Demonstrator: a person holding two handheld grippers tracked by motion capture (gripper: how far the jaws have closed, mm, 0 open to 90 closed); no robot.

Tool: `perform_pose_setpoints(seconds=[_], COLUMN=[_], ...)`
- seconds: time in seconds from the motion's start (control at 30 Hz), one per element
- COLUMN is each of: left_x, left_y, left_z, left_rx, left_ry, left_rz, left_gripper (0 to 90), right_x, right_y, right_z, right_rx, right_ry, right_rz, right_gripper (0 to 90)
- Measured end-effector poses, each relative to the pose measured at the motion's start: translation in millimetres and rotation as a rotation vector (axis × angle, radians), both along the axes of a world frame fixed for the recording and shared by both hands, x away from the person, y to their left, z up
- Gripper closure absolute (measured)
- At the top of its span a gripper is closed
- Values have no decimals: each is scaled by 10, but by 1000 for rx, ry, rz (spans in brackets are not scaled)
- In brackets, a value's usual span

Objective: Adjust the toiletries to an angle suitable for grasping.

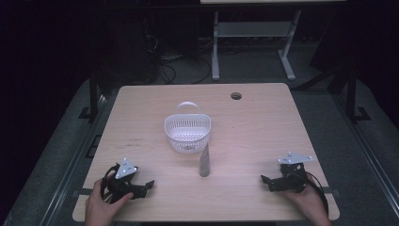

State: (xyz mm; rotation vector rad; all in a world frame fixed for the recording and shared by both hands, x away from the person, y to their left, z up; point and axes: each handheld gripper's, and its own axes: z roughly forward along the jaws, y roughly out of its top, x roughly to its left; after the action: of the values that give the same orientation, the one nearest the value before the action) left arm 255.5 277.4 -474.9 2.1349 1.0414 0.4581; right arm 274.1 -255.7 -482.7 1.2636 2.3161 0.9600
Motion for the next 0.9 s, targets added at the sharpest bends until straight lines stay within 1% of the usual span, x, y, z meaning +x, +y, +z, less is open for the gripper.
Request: perform_pose_setpoints(seconds=[0.13, 0.2, 0.27, 0.3, 0.37, 0.43, 0.47, 0.5, 0.53, 0.57, 0.6, 0.73, 0.77, 0.8, 0.83, 0.87, 0.9], left_x=[0, 0, 0, 0, 0, 0, 0, 0, 0, 0, 1, 2, 1, 1, 1, 1, 1], left_y=[0, 0, 0, 1, 0, 0, 0, 0, 0, 1, 1, 0, -1, -1, -1, -1, -1], left_z=[0, 0, 0, 0, 0, 0, 0, 0, 0, 0, 0, -1, -1, -1, -1, -1, -1], left_rx=[0, 0, 0, 1, 0, 0, 0, 0, -1, 0, 0, 0, -1, -1, -1, -1, -1], left_ry=[0, 0, 0, 0, 0, 0, 0, 0, 0, 0, 0, -1, 0, 0, 0, 0, 0], left_rz=[0, 0, 0, 0, 0, 0, 1, 1, 1, 0, -1, 0, 1, 1, 1, 1, 1], left_gripper=[129, 129, 129, 129, 129, 129, 129, 129, 129, 129, 129, 128, 129, 129, 128, 129, 129], right_x=[6, 0, -8, -7, -14, -17, -11, -11, -18, -18, -15, -34, -36, -37, -34, -31, -31], right_y=[0, 9, 16, 16, 16, 19, 29, 29, 35, 43, 49, 67, 70, 77, 91, 95, 95], right_z=[8, 19, 33, 37, 57, 67, 81, 81, 91, 109, 124, 203, 227, 248, 294, 316, 316], right_rx=[-6, -9, -9, -1, 10, 17, 28, 28, 33, 36, 44, 78, 89, 103, 119, 131, 131], right_ry=[6, 20, 33, 35, 39, 45, 45, 45, 44, 34, 33, 19, 15, 8, -7, -10, -10], right_rz=[7, 2, 9, 17, 25, 27, 36, 36, 35, 40, 43, 54, 57, 61, 68, 75, 75], right_gripper=[0, 0, 0, 9, 61, 69, 114, 114, 144, 148, 181, 388, 421, 454, 510, 543, 543])
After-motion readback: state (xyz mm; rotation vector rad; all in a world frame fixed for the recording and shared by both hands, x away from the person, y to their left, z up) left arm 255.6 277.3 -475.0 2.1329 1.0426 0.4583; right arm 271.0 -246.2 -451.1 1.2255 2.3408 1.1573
